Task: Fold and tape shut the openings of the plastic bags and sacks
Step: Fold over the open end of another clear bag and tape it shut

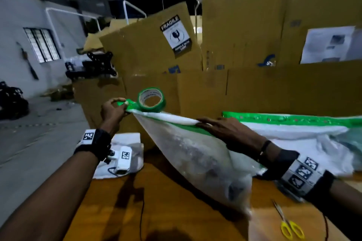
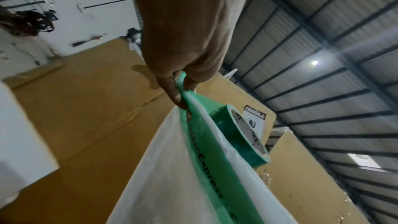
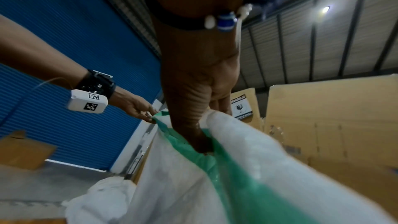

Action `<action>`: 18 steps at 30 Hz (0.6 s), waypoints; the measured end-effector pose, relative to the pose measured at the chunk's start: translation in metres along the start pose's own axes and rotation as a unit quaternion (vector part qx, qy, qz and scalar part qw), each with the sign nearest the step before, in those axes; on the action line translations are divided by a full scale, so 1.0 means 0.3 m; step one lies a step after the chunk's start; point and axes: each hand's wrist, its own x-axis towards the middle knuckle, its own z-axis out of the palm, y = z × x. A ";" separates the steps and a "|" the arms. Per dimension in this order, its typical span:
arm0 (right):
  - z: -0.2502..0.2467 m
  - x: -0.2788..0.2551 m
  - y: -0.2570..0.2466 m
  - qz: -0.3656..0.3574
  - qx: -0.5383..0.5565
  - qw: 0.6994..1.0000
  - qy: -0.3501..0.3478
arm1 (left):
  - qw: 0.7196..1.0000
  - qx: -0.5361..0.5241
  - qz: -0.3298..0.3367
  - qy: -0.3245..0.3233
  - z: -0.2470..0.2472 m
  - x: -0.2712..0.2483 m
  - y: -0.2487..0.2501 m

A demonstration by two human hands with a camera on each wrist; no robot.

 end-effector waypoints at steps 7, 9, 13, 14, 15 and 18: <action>0.155 -0.045 -0.465 -0.020 -0.030 0.998 -0.053 | 1.000 0.017 -0.003 -0.008 -0.391 -0.206 -0.398; 0.167 -0.028 -0.586 -0.013 -0.023 0.997 -0.075 | 0.999 0.041 -0.015 -0.014 -0.509 -0.253 -0.472; 0.175 -0.026 -0.787 0.006 0.032 0.991 -0.127 | 0.994 0.103 -0.039 -0.024 -0.710 -0.333 -0.605; 0.180 -0.031 -0.835 0.025 0.042 0.990 -0.135 | 0.992 0.107 -0.056 -0.021 -0.750 -0.352 -0.637; 0.184 -0.037 -0.883 0.048 0.058 0.987 -0.144 | 0.991 0.109 -0.072 -0.021 -0.786 -0.369 -0.674; 0.240 -0.081 -1.023 0.103 0.114 0.966 -0.206 | 0.987 0.113 -0.107 -0.034 -0.862 -0.417 -0.793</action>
